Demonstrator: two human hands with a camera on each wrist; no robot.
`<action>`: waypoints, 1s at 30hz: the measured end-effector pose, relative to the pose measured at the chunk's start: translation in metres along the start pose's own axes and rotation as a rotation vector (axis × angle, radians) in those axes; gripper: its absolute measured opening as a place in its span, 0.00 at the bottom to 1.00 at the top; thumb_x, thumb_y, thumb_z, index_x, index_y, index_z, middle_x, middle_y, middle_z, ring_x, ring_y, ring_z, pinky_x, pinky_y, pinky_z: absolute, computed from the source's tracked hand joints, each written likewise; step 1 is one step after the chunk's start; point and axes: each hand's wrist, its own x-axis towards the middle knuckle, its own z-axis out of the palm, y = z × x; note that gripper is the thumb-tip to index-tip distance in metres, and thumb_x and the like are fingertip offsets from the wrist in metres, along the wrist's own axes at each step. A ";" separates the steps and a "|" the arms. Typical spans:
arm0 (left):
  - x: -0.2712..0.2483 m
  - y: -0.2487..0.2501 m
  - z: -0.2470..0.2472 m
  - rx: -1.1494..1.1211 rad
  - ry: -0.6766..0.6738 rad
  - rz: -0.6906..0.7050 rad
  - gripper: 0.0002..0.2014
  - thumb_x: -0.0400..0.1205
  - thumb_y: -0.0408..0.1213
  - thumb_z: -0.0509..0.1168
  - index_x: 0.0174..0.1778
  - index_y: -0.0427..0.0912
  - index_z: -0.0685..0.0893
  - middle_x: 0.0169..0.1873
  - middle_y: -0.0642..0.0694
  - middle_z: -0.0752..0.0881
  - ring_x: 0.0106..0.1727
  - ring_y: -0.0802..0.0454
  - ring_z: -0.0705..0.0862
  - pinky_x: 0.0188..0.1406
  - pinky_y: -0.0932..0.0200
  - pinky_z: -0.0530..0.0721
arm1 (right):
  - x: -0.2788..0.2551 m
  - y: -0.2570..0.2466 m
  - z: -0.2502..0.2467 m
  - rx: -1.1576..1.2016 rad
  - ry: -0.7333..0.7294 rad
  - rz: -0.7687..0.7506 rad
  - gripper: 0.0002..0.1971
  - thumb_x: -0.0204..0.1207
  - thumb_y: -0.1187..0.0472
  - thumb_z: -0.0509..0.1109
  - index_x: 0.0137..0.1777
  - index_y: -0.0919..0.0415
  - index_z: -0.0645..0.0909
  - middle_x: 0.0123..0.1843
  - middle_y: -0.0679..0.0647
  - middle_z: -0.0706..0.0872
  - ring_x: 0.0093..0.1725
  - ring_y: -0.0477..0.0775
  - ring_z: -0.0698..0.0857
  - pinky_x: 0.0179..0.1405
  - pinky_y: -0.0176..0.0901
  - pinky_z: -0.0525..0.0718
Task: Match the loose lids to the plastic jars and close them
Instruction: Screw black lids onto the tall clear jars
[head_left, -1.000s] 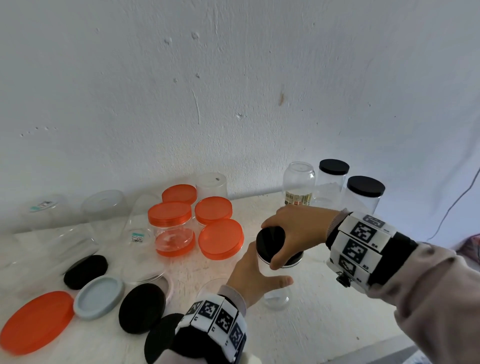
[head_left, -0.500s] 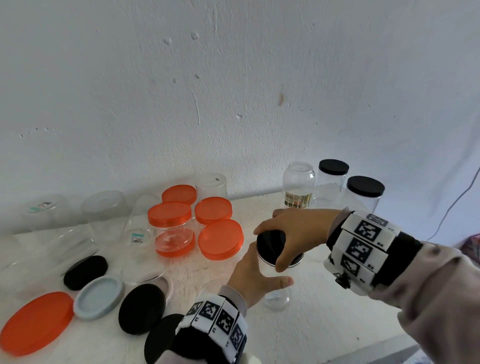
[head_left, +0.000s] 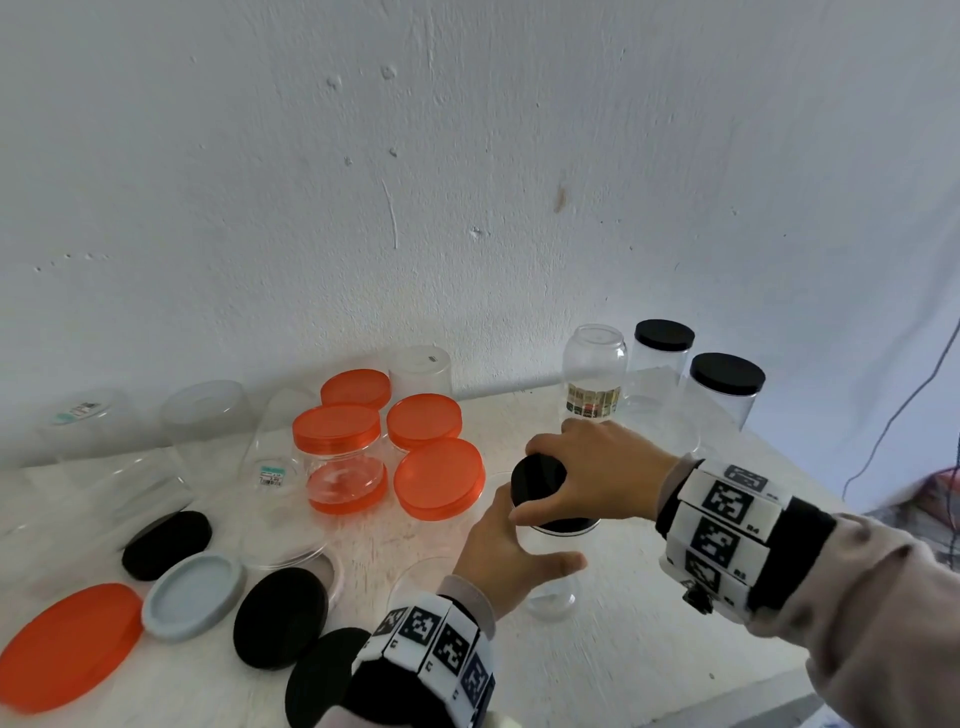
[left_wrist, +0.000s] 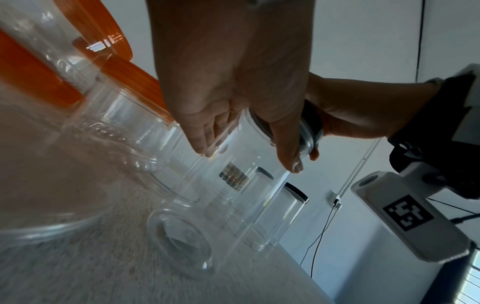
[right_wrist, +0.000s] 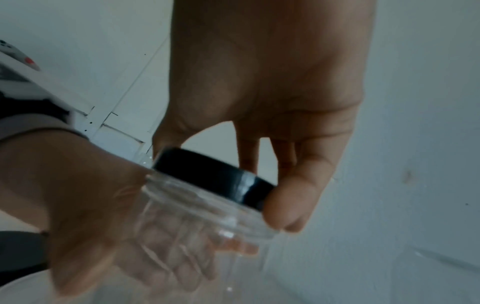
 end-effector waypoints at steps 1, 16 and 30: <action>0.000 0.000 0.000 0.001 -0.003 -0.002 0.39 0.65 0.45 0.81 0.69 0.56 0.69 0.60 0.60 0.81 0.60 0.66 0.77 0.53 0.75 0.73 | 0.000 0.001 -0.003 0.014 -0.041 0.001 0.40 0.62 0.22 0.64 0.69 0.46 0.75 0.50 0.47 0.76 0.50 0.51 0.80 0.51 0.44 0.83; -0.001 0.003 0.002 0.065 0.004 -0.016 0.41 0.66 0.49 0.80 0.72 0.50 0.68 0.64 0.56 0.79 0.65 0.56 0.77 0.65 0.58 0.77 | 0.009 0.005 -0.015 0.048 -0.199 -0.100 0.39 0.62 0.30 0.74 0.74 0.39 0.70 0.53 0.42 0.70 0.57 0.46 0.74 0.56 0.41 0.78; 0.000 0.006 0.002 0.079 -0.011 -0.020 0.42 0.65 0.50 0.80 0.73 0.51 0.66 0.66 0.55 0.78 0.67 0.56 0.76 0.68 0.58 0.75 | 0.007 0.001 -0.026 0.069 -0.281 -0.168 0.35 0.66 0.40 0.78 0.74 0.37 0.71 0.62 0.44 0.74 0.61 0.46 0.73 0.63 0.44 0.79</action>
